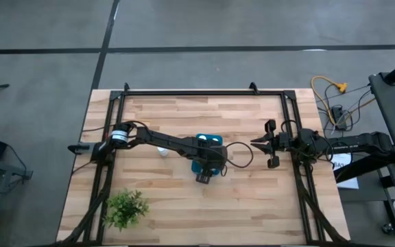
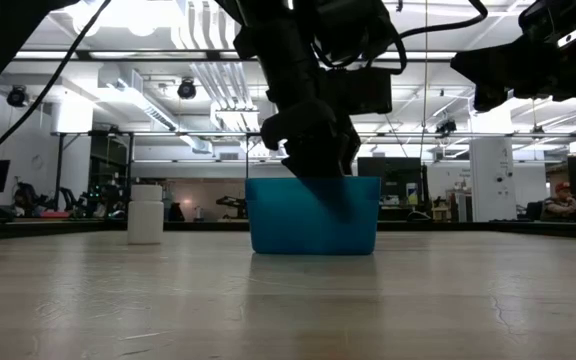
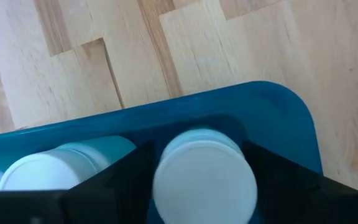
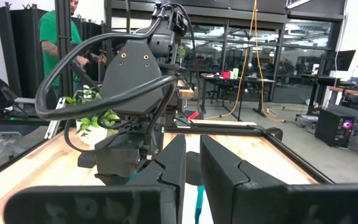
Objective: Pick and place pill bottles into a basket
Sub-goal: Put the medicine bottle into the blue bin
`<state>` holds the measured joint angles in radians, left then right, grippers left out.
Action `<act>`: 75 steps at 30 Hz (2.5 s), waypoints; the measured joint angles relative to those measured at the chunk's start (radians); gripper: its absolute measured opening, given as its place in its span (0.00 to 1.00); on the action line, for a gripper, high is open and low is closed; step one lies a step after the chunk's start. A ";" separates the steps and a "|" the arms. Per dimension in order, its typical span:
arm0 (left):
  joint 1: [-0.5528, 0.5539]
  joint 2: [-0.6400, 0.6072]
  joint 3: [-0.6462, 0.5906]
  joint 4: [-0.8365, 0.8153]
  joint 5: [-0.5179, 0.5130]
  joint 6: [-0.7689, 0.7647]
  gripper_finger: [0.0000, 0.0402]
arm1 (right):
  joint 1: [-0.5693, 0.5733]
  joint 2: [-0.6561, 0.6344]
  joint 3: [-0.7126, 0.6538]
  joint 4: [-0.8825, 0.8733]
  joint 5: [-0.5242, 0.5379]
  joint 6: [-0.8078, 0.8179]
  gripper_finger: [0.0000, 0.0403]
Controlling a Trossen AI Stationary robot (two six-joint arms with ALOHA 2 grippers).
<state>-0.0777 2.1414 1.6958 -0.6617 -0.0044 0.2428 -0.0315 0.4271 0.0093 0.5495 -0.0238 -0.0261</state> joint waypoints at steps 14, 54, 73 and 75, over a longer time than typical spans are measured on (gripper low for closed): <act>-0.001 0.000 0.022 0.003 0.000 -0.002 0.61 | 0.000 0.000 0.000 0.000 0.000 0.000 0.09; -0.062 -0.401 -0.076 -0.356 -0.004 -0.081 0.61 | 0.000 0.001 0.000 -0.021 0.001 0.027 0.09; -0.043 -0.765 -0.558 -0.153 -0.035 -0.026 0.61 | 0.000 0.001 0.000 -0.021 0.001 0.029 0.10; -0.029 -0.792 -0.584 -0.151 -0.038 -0.026 0.61 | 0.000 0.002 0.000 -0.021 0.001 0.030 0.10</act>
<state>-0.1065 1.3491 1.1115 -0.8122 -0.0425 0.2170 -0.0314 0.4292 0.0097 0.5282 -0.0231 0.0043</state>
